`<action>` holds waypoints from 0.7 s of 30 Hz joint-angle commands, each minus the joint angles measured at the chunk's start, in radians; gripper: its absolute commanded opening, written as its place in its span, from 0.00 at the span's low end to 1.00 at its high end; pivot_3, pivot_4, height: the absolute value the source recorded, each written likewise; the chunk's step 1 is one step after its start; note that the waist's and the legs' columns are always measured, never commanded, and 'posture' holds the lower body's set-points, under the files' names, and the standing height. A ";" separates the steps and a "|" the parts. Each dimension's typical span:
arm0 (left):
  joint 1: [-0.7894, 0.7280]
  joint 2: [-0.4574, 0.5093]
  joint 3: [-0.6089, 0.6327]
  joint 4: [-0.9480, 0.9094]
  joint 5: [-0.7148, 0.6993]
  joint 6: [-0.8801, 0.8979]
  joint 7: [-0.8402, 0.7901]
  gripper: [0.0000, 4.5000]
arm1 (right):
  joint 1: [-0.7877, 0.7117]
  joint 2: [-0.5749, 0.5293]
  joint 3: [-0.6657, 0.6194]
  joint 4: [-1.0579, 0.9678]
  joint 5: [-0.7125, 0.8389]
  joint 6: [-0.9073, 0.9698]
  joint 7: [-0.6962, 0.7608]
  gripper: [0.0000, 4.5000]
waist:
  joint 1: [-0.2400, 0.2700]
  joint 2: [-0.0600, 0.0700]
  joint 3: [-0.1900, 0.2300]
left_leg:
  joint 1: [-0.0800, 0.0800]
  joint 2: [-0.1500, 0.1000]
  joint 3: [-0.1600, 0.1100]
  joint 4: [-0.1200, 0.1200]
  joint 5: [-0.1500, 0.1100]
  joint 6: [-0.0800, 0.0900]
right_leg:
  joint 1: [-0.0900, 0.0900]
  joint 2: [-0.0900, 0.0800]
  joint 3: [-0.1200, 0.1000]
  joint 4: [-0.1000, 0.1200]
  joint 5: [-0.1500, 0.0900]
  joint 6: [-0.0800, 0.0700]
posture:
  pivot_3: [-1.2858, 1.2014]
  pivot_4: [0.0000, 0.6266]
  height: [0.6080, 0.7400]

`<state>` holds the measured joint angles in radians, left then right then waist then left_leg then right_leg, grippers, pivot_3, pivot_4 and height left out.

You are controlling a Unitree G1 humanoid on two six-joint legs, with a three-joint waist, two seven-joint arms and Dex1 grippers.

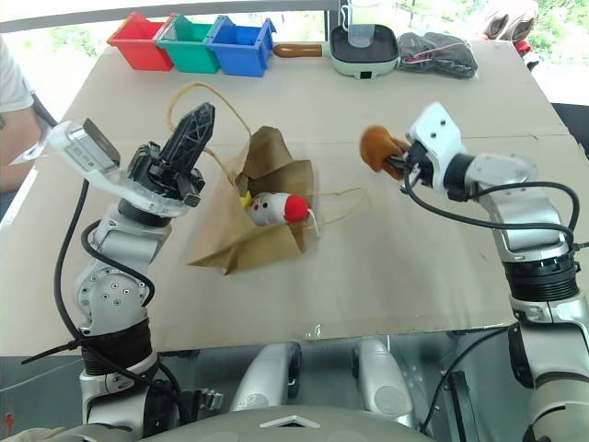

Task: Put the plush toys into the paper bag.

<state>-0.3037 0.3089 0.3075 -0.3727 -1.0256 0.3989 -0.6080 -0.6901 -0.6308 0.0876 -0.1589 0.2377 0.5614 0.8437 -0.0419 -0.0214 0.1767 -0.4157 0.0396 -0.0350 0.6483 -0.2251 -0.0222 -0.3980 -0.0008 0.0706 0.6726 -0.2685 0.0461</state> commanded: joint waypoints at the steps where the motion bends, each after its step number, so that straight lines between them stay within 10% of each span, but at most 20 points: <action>1: -0.008 0.004 0.010 -0.024 -0.030 -0.006 -0.003 0.00 | -0.064 0.030 0.094 -0.064 -0.010 -0.012 0.042 0.01 | 0.001 0.000 0.000 | 0.000 0.000 0.000 0.000 0.000 0.000 | 0.000 0.000 0.000 0.000 0.000 0.000 | 0.52 0.24 1.00; 15: 0.022 -0.067 -0.072 -0.063 0.002 -0.029 0.000 0.00 | -0.378 0.403 0.436 0.505 -0.200 -0.410 0.239 0.01 | 0.000 0.000 0.000 | 0.000 0.000 0.000 0.000 0.000 0.000 | 0.000 -0.001 -0.001 0.000 0.000 0.000 | 0.52 0.24 1.00; 21: 0.058 -0.078 -0.064 -0.097 -0.014 -0.041 0.011 0.00 | -0.376 0.446 0.408 0.604 -0.241 -0.532 0.242 0.61 | 0.011 0.000 0.000 | -0.001 -0.001 -0.001 0.000 0.000 0.000 | 0.000 -0.002 -0.002 0.000 0.000 0.000 | 0.52 0.24 1.00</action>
<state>-0.2452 0.2302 0.2297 -0.4170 -1.0235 0.3814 -0.5965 -1.0641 -0.1760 0.5327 0.4801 -0.0119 0.0514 1.0749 -0.0312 -0.0215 0.1771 -0.4166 0.0387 -0.0359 0.6483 -0.2249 -0.0225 -0.3979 -0.0032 0.0684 0.6726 -0.2683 0.0457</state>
